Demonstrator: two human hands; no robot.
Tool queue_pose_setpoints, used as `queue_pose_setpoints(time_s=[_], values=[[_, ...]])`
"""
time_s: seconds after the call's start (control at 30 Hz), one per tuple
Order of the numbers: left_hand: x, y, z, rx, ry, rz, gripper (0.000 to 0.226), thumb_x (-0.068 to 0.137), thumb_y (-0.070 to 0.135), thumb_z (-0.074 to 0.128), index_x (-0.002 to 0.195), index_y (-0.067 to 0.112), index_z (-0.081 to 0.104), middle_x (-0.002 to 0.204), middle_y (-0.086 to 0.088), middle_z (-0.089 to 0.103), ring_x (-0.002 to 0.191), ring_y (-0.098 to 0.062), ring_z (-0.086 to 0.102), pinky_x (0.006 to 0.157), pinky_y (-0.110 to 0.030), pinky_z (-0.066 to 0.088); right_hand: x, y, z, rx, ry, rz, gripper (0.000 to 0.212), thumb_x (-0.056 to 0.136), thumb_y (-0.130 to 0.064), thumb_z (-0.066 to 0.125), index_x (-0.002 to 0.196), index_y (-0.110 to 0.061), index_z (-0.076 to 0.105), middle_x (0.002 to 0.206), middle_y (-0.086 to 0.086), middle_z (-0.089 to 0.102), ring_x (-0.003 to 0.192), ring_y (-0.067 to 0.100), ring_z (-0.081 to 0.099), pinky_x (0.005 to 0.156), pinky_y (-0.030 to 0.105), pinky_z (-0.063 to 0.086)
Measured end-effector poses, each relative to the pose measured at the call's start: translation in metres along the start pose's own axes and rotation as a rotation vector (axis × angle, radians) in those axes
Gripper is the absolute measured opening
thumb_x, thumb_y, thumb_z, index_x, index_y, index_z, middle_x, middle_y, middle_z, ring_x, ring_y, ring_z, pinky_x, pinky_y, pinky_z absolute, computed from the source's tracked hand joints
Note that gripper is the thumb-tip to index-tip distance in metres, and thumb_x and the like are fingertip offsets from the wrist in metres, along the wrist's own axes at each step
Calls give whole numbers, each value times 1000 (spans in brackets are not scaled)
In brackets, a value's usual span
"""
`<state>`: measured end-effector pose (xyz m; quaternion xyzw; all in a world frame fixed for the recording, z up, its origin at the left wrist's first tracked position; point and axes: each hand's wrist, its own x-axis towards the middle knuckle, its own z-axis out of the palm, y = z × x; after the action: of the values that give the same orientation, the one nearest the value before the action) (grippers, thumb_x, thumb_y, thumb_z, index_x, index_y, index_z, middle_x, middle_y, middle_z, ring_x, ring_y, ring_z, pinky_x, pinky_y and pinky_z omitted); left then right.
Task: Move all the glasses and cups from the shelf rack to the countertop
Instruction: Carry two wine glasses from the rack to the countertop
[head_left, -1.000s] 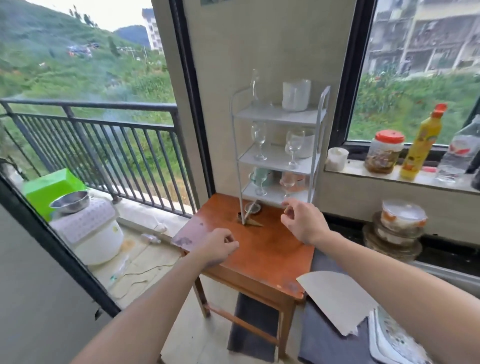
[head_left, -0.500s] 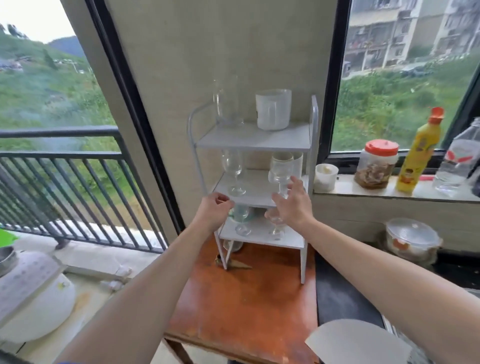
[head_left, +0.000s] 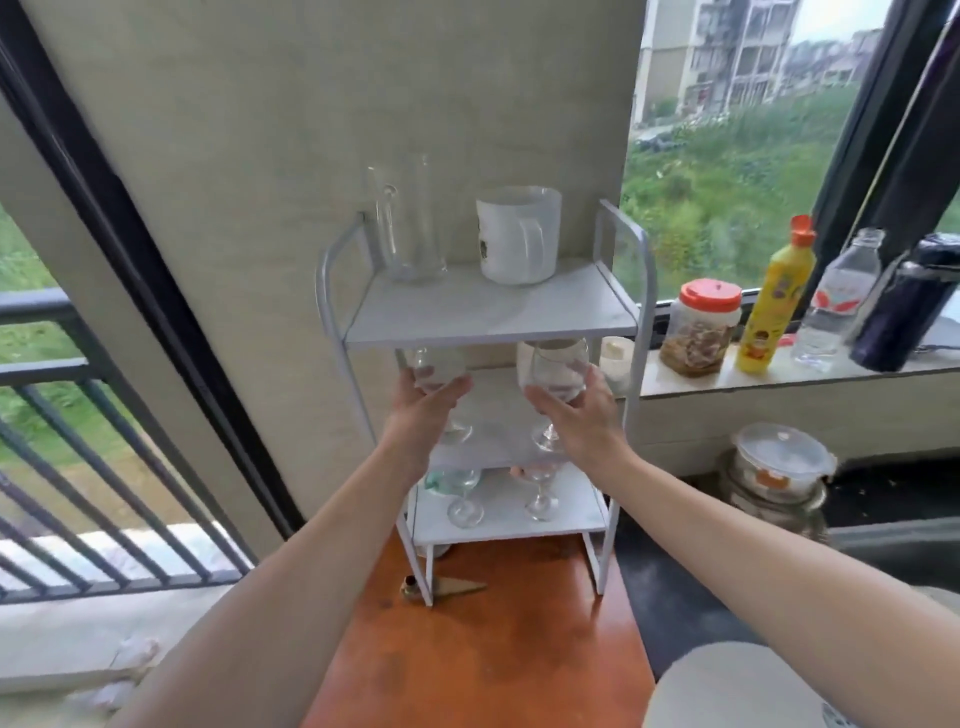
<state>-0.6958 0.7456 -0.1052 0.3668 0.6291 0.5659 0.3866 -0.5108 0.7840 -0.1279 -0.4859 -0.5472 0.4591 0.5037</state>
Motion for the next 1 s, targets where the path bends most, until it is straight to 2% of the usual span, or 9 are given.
queue_pose_setpoints(time_s=[0.07, 0.17, 0.27, 0.4, 0.53, 0.67, 0.77, 0.83, 1.0], values=[[8, 2, -3, -20, -80, 5, 59, 74, 29, 80, 123, 16, 50, 107, -10, 67, 88, -21, 67, 89, -40, 51, -3, -2, -1, 22, -7, 3, 57, 74, -33, 83, 119, -28, 49, 104, 9, 67, 95, 28, 69, 87, 45, 56], [8, 3, -6, -77, -232, 4, 57, 76, 26, 78, 123, 10, 51, 91, -9, 69, 81, -23, 67, 91, -44, 51, -21, -5, -8, 64, -2, 13, 51, 74, -34, 82, 115, -33, 52, 103, 11, 69, 87, 23, 73, 73, 35, 56], [-3, 4, -4, -113, -435, -33, 57, 74, 34, 75, 117, 4, 54, 81, -10, 67, 76, -27, 66, 82, -43, 51, -46, -7, -23, 83, 18, 43, 51, 75, -37, 81, 118, -28, 54, 98, 10, 71, 78, 18, 75, 68, 30, 56], [-26, 2, 16, -131, -604, -82, 30, 84, 27, 68, 100, 6, 55, 78, -13, 61, 68, -27, 63, 70, -39, 49, -81, 0, -54, 104, 74, 122, 48, 79, -28, 79, 120, -15, 56, 90, 10, 74, 76, 25, 74, 78, 43, 57], [-62, -13, 54, -79, -789, -140, 24, 84, 28, 65, 96, 8, 57, 76, -10, 59, 65, -23, 61, 73, -39, 48, -127, 11, -101, 125, 181, 201, 42, 82, -23, 77, 118, -15, 57, 88, 10, 73, 72, 25, 73, 62, 30, 55], [-116, -32, 107, -57, -902, -227, 28, 84, 29, 66, 103, 13, 54, 76, -10, 58, 61, -22, 60, 66, -34, 50, -184, 17, -162, 142, 318, 255, 39, 83, -22, 76, 116, -14, 58, 85, 12, 71, 68, 22, 71, 61, 29, 55], [-171, -42, 151, -46, -1027, -280, 26, 82, 32, 67, 96, 15, 54, 72, -8, 60, 58, -21, 59, 56, -27, 51, -237, 17, -213, 106, 408, 278, 36, 84, -26, 74, 114, -17, 57, 82, 9, 72, 70, 21, 70, 60, 28, 50], [-215, -48, 182, -34, -1112, -298, 28, 82, 33, 67, 98, 14, 53, 72, -9, 59, 58, -20, 58, 58, -28, 51, -277, 18, -250, 116, 487, 298, 35, 84, -25, 74, 113, -16, 57, 80, 9, 71, 69, 22, 69, 62, 32, 47], [-339, -63, 254, -9, -1310, -377, 29, 88, 32, 59, 109, 13, 49, 75, -9, 56, 61, -21, 55, 68, -32, 48, -388, 24, -345, 114, 671, 362, 36, 83, -26, 75, 111, -15, 56, 80, 8, 68, 61, 16, 67, 60, 30, 45]])
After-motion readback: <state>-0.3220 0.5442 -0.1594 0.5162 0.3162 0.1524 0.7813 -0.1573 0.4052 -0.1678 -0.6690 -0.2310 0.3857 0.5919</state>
